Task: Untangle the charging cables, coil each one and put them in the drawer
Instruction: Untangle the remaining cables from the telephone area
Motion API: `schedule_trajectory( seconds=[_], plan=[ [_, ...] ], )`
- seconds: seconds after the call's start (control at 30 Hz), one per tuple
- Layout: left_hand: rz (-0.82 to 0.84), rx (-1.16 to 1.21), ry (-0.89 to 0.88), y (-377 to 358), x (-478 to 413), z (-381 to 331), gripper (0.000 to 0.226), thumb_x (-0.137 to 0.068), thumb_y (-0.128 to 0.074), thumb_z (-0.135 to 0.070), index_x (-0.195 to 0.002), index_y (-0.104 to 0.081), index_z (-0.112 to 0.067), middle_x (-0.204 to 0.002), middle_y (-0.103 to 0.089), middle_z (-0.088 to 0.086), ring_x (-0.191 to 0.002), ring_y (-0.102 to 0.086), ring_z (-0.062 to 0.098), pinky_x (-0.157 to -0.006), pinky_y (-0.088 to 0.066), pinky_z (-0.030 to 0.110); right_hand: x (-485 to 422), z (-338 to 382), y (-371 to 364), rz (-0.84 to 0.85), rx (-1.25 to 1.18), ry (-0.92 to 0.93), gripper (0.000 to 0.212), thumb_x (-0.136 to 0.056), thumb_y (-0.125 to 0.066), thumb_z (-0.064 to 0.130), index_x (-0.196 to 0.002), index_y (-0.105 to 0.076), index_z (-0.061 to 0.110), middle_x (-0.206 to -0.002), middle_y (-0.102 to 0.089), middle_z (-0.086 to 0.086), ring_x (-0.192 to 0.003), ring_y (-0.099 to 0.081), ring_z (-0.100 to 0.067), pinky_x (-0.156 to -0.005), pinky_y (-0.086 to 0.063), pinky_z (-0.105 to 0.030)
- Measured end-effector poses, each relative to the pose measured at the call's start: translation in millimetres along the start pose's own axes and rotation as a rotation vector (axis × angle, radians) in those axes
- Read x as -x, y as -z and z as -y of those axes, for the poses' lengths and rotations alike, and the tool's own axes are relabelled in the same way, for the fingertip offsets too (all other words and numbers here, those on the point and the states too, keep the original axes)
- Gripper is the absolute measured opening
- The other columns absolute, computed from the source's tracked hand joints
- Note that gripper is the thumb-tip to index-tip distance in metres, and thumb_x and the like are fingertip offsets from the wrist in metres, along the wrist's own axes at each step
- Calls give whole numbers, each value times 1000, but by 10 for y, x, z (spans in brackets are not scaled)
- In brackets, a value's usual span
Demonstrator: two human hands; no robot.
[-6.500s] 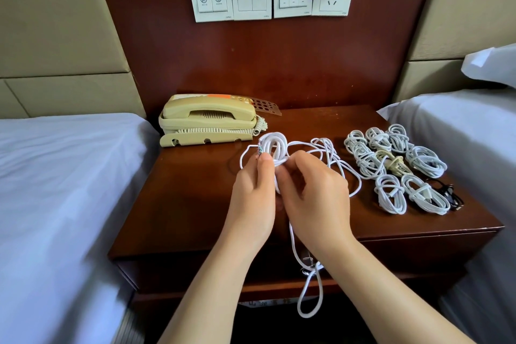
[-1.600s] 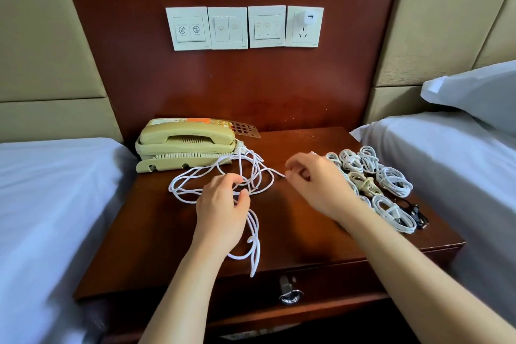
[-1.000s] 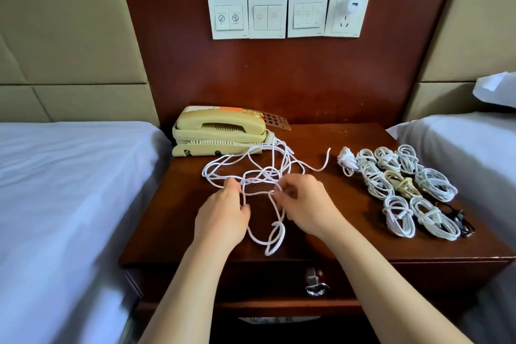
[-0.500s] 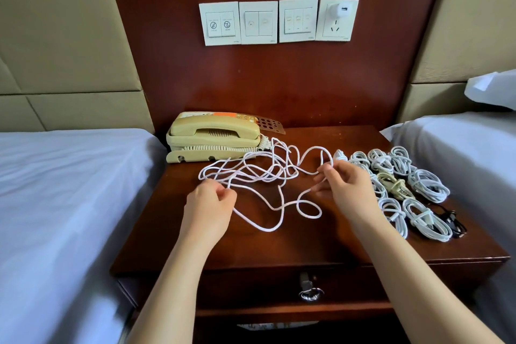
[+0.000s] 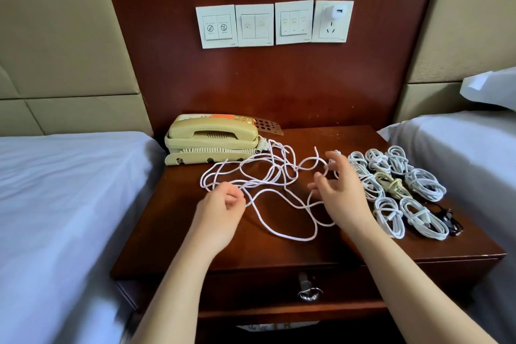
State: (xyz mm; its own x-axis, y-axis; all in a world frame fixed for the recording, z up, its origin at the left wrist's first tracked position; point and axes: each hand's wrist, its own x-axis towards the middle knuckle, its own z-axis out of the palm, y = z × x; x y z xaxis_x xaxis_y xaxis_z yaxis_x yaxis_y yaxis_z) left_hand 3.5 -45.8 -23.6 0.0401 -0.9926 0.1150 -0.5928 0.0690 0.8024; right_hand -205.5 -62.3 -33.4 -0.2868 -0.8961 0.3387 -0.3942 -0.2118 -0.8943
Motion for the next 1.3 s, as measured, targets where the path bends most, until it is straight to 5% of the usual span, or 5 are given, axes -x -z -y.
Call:
schedule_trajectory(
  seconds=[0.27,0.4,0.63,0.93,1.3],
  plan=[
    [-3,-260,-40,-97,-18,10,40,-87,-61,-38,-122,-48,-23,-108,-49,-8,-108,-52,18,-94,-44,37,212,290,-119,101,200,288,20,-87,-59,5,-81,-52,23,-72,-59,4,-64,-55,-11,-59,-44,-22],
    [54,-165,-66,-86,-41,16,46,-87,-60,-16,-128,-42,-28,-89,-54,-15,-102,-55,19,-95,-43,41,279,283,-270,352,389,309,20,-88,-58,13,-107,-61,18,-102,-59,4,-88,-53,-5,-71,-36,-8],
    [85,-239,-227,-20,8,109,54,-91,-48,-5,-133,-45,-38,-102,-48,-12,-98,-46,7,-97,-41,31,278,275,-282,447,766,271,43,-94,-53,26,-136,-45,20,-129,-53,0,-120,-41,-20,-95,-39,-31],
    [142,-292,-286,-35,79,65,27,-98,-41,-33,-121,-55,-34,-108,-50,-13,-103,-47,6,-96,-39,31,148,239,-75,366,582,180,17,-92,-55,22,-76,-57,23,-74,-65,4,-72,-62,-17,-69,-51,-32],
    [-65,-527,-189,-197,13,19,23,-94,-46,-42,-112,-55,-32,-116,-46,-8,-116,-42,14,-95,-33,30,50,266,326,175,-207,-165,22,-98,-47,7,-77,-56,7,-59,-67,-6,-44,-58,-13,-39,-39,-17]
  ],
)
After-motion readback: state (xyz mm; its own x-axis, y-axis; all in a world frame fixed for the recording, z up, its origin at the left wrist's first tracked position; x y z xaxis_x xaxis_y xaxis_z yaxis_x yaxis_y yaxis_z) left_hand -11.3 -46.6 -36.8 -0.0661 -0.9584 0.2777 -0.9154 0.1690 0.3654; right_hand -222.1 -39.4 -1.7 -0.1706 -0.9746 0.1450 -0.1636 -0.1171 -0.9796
